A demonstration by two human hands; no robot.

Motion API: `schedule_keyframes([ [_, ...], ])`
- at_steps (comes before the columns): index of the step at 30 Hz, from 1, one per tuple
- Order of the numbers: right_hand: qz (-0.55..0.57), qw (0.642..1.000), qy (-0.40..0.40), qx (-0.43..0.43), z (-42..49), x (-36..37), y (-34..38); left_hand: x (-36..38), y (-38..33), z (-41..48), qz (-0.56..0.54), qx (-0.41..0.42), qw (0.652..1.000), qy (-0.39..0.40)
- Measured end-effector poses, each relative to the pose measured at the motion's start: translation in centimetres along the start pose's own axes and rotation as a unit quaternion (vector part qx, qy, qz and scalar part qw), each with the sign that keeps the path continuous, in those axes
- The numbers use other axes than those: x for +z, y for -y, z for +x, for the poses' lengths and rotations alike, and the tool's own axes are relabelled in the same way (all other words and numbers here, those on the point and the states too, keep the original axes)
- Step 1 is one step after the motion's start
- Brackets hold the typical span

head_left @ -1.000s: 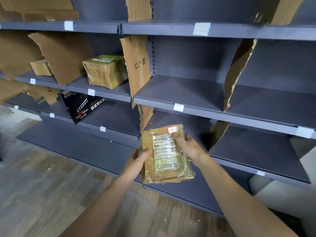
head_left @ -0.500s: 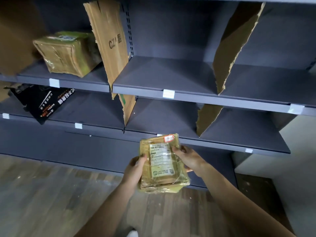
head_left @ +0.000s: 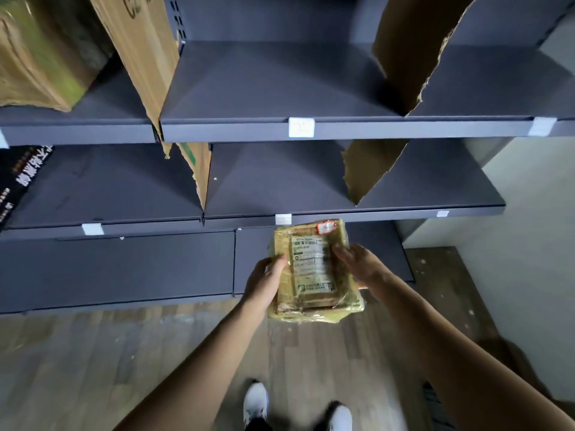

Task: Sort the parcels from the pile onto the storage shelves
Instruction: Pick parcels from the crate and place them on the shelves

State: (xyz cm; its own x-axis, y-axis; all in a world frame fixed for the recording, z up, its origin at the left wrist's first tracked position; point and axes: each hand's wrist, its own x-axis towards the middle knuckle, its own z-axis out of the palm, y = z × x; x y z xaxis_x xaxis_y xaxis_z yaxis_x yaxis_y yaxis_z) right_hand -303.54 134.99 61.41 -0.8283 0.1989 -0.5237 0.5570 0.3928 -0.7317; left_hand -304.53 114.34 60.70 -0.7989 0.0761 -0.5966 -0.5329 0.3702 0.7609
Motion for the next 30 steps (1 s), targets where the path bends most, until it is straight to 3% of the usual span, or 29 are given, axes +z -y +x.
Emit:
schedule_keyframes([
  [2,0.036,0.999,0.007,0.002,0.0,0.6,-0.4,-0.1,0.4,0.4,-0.005,0.0,1.0,0.002],
  [8,0.191,0.969,0.148,0.05,0.1,2.3,-1.0,-0.8,1.1,1.9,-0.043,-0.027,0.998,-0.033],
  [10,0.205,0.964,0.166,0.018,0.7,2.6,-0.6,-1.1,0.7,2.1,-0.055,-0.038,0.996,-0.051],
  [13,0.208,0.968,0.134,-0.043,1.5,2.5,1.5,-1.7,-0.5,2.6,-0.077,-0.004,0.996,-0.05],
  [16,0.184,0.977,0.088,-0.054,3.2,2.4,3.7,-3.3,-1.7,3.8,-0.044,0.034,0.998,0.004],
  [19,0.167,0.985,0.041,-0.008,6.4,2.5,3.6,-5.0,-2.7,5.4,0.02,0.051,0.998,0.01],
  [25,0.17,0.982,-0.009,0.076,7.7,3.5,5.7,-5.9,-4.2,7.5,-0.032,0.017,0.999,0.015],
  [30,0.228,0.973,-0.038,0.018,9.7,3.8,5.9,-5.7,-4.5,8.4,-0.048,0.042,0.998,-0.019],
])
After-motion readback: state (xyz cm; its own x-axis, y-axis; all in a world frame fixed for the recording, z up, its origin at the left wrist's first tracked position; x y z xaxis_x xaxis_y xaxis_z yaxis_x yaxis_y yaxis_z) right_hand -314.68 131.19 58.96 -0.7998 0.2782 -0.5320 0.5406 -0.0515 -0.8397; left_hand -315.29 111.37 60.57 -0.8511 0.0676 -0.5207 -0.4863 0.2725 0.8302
